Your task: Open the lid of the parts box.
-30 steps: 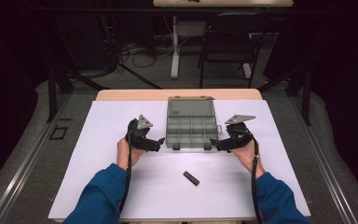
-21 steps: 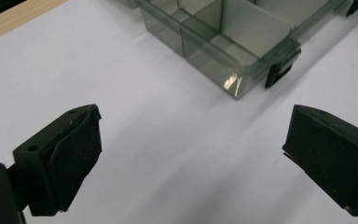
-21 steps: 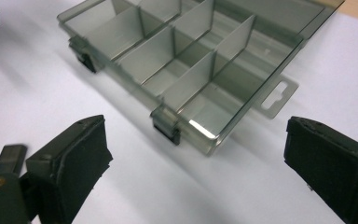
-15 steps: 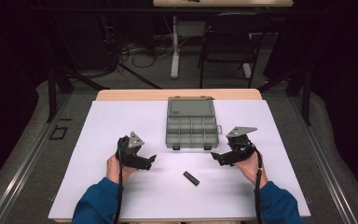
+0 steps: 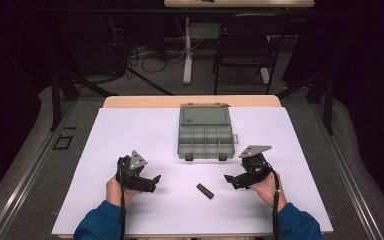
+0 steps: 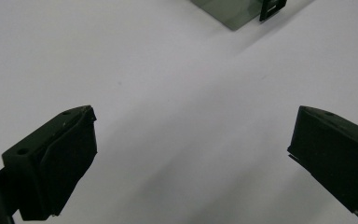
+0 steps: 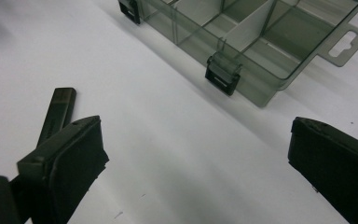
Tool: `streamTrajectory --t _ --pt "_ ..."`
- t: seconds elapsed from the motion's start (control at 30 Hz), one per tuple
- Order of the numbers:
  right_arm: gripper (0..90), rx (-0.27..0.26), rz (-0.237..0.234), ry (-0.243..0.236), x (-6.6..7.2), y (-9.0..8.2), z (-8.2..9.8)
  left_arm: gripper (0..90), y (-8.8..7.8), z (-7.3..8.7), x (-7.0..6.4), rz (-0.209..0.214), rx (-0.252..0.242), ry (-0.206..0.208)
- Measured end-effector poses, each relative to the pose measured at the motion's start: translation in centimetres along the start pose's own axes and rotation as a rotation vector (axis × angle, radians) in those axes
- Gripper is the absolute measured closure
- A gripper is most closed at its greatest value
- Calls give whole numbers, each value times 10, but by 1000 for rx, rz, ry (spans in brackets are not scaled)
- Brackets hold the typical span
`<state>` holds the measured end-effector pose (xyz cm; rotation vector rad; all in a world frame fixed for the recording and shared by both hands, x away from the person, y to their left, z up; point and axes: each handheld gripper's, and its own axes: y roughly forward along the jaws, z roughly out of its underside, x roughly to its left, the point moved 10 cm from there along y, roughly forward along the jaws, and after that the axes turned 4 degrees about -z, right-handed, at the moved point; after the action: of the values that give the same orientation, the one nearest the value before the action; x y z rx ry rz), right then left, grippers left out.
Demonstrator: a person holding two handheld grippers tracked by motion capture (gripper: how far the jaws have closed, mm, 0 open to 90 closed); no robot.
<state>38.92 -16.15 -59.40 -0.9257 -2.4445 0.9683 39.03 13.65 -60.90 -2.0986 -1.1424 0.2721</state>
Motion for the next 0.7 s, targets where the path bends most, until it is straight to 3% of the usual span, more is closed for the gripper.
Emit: streamTrajectory --t 0.17,0.43,0.7 --pt "10 13 2 -15 7 2 5 0 -5 1 -2 -8 -7 3" --pt "3 44 -39 -50 19 3 9 0 -8 4 -4 4 -6 -5" --pt "0 76 -30 -86 21 6 12 0 -10 6 -3 7 -11 -18"
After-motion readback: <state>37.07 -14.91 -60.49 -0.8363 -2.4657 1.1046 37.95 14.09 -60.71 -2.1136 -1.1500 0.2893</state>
